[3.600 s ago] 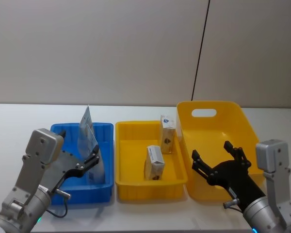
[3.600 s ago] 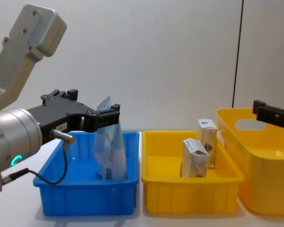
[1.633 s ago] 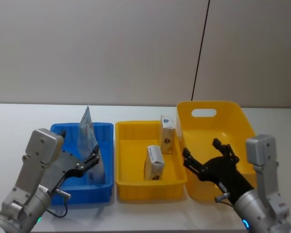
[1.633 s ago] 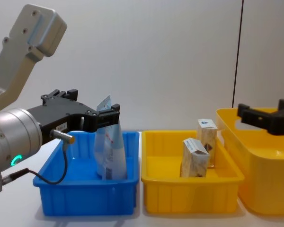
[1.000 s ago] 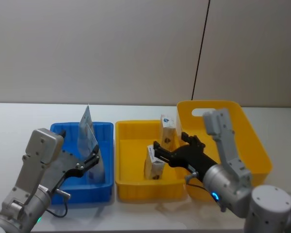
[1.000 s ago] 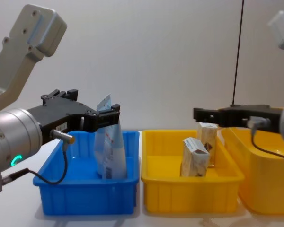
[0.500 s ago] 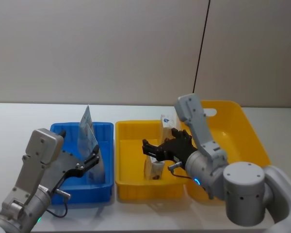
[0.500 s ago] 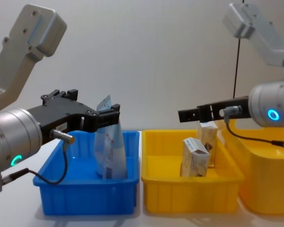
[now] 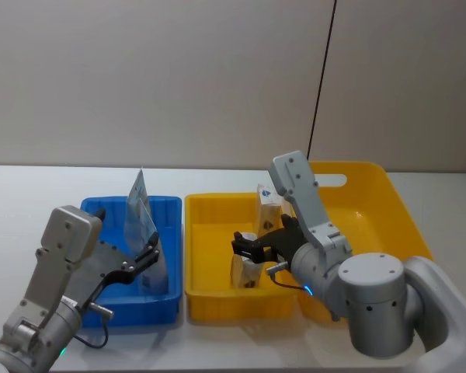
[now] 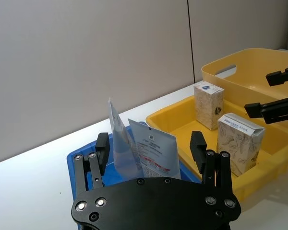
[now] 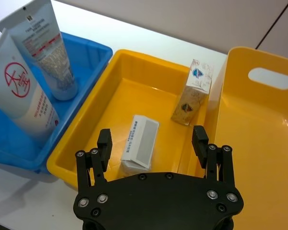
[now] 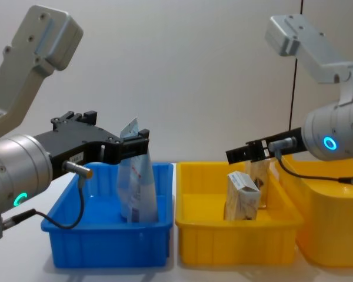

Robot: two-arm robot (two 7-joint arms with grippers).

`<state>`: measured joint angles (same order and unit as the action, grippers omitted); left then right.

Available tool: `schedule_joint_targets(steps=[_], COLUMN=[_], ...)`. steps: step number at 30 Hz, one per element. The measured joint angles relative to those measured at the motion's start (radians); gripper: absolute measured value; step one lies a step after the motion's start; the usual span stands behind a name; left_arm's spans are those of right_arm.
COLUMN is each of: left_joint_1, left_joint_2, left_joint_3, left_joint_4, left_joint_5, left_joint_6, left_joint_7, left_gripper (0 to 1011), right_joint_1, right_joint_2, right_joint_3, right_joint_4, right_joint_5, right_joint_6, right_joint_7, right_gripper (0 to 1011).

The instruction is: Bimanual collaborative sorting of washing and personal care products

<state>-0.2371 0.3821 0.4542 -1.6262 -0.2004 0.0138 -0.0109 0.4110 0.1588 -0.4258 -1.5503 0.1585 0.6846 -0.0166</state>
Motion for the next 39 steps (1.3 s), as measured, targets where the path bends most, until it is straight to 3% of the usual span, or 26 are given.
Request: schedule_joint_targets(steps=[19, 39], left_joint_1=[0.000, 0.000], left_joint_2=[0.000, 0.000], left_joint_3=[0.000, 0.000], left_joint_4=[0.000, 0.000], left_joint_5=[0.000, 0.000], left_joint_6=[0.000, 0.000], left_joint_7=[0.000, 0.000], left_gripper=[1001, 1001], right_joint_1=[0.003, 0.046], right_joint_2=[-0.044, -0.063], right_joint_3=[0.011, -0.006], right_joint_4=[0.072, 0.176], right_joint_5=[-0.006, -0.032], right_joint_6=[0.039, 0.025], right_joint_7=[-0.015, 0.005], right_gripper=[1002, 1002])
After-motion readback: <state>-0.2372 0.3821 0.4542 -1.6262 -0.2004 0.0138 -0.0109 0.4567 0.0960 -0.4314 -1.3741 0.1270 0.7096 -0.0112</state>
